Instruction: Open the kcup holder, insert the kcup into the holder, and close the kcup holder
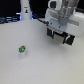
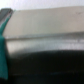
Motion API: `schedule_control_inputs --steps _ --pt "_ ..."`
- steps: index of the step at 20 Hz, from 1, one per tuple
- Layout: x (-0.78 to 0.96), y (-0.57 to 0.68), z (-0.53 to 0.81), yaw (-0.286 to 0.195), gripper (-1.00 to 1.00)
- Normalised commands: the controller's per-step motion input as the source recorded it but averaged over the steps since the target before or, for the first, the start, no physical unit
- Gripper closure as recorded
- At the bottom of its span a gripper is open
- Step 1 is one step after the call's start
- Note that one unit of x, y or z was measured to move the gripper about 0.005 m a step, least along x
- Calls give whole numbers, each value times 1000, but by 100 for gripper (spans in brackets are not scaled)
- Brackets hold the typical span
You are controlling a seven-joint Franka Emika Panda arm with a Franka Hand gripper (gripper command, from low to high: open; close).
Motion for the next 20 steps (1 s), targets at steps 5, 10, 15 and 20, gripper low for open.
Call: schedule_control_inputs --steps 5,10,15,20 --pt "818 -396 127 -75 100" --pt "238 -94 150 -55 -100" --pt "211 -156 393 -116 -100" --pt "139 -335 477 -199 -100"
